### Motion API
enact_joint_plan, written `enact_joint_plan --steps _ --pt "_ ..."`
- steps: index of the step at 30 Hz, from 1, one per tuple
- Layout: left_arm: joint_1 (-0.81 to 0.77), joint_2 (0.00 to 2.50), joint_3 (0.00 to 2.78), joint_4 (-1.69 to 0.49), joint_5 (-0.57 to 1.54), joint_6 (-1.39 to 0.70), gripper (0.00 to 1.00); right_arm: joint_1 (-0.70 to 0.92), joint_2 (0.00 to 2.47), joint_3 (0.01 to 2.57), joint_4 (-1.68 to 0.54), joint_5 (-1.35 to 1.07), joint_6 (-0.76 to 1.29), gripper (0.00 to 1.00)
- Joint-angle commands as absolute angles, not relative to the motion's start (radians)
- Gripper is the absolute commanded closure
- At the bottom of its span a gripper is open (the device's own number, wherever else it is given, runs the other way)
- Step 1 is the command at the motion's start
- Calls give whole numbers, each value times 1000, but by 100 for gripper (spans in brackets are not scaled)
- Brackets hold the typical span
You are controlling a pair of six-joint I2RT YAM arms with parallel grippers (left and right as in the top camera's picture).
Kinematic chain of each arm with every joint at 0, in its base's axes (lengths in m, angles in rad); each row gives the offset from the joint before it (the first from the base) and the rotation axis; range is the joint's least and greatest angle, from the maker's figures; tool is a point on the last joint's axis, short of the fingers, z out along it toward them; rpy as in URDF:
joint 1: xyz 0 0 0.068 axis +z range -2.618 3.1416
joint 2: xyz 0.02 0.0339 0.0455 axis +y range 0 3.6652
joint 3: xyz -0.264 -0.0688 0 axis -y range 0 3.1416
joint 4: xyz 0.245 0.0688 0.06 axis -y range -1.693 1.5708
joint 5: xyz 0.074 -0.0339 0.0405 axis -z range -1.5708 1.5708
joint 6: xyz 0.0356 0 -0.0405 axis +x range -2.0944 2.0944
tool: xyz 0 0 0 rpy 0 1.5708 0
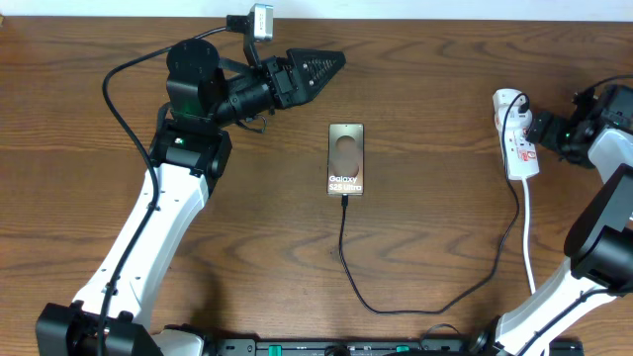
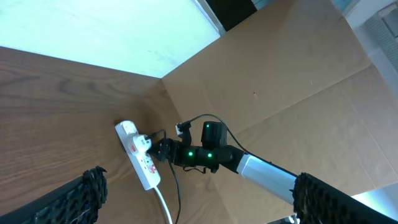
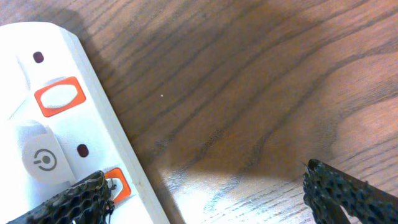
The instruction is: Plug charger to phone and switch on socket
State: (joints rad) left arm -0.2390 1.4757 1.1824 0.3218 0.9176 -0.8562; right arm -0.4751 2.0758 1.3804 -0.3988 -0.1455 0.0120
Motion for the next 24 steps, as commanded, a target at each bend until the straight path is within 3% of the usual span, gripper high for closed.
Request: enact_joint_plan --steps 1,24 --pt "-236 1470 1195 329 923 -839 3 -401 2114 1338 -438 -192 -51 1" --pt "-236 1470 1195 329 923 -839 3 -397 2121 1329 -442 -252 -50 1"
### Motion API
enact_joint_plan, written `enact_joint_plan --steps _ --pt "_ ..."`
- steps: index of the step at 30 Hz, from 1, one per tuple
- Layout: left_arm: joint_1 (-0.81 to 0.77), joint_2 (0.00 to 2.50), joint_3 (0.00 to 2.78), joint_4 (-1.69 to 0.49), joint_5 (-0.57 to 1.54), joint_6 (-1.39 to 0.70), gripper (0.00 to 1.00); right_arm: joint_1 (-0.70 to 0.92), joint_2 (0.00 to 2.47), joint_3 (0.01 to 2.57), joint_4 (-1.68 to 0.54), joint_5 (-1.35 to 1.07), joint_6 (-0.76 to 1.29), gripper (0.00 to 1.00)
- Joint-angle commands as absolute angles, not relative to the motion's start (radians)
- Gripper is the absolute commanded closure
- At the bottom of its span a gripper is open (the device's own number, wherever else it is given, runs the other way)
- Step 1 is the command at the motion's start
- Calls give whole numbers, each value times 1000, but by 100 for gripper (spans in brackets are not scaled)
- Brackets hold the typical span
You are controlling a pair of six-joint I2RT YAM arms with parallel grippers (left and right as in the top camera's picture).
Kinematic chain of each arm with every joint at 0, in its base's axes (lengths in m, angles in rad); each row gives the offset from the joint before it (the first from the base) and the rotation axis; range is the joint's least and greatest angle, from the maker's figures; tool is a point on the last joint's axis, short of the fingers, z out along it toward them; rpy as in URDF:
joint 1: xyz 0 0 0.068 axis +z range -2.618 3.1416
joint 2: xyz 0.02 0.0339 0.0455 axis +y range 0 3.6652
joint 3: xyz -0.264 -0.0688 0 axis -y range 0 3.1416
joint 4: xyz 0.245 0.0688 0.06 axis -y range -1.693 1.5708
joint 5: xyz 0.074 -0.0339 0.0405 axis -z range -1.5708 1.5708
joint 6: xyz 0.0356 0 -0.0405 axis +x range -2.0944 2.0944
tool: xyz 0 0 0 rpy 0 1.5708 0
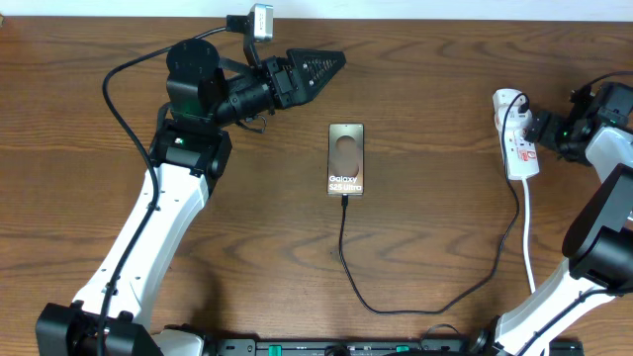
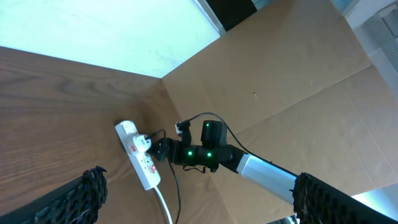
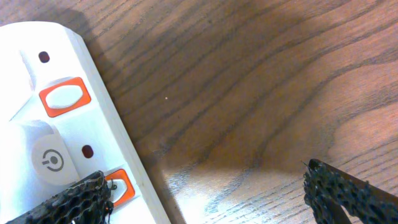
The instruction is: Plug charger to phone and switch on socket
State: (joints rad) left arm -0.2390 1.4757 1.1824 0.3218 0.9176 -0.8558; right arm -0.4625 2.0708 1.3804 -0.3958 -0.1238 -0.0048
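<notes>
The phone (image 1: 346, 158) lies face up mid-table, with the black charger cable (image 1: 342, 247) in its near end. That cable runs right to the white power strip (image 1: 516, 138). My right gripper (image 1: 542, 129) is at the strip's right side. In the right wrist view it (image 3: 208, 190) is open, its left finger (image 3: 81, 199) resting over an orange switch (image 3: 118, 186) of the strip (image 3: 37, 93). A second orange switch (image 3: 64, 99) shows further up. My left gripper (image 1: 318, 65) hangs raised behind and left of the phone, open and empty (image 2: 199, 196).
The strip's white lead (image 1: 527, 237) runs toward the near edge at the right. A white part with a power symbol (image 3: 50, 162) sits on the strip between the two switches. Bare wood (image 3: 261, 93) lies to the strip's right.
The right gripper has shifted very slightly along the strip, so more of the lower orange switch shows beside its left finger. The left arm, the phone and the cable have not moved.
</notes>
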Motion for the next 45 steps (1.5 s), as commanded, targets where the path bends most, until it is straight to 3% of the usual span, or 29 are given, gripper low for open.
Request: enact_joint_plan --steps 1,25,37,45 --pt "-236 1470 1195 329 923 -839 3 -397 2124 1329 -443 -259 -51 1" --pt "-236 1470 1195 329 923 -839 3 -388 2135 1329 -485 -302 -76 4" --pt "-236 1470 1195 329 923 -839 3 -442 1907 1349 -512 -189 -77 1" --pt "-236 1470 1195 329 923 -839 3 -442 1893 1344 -522 -189 -76 1"
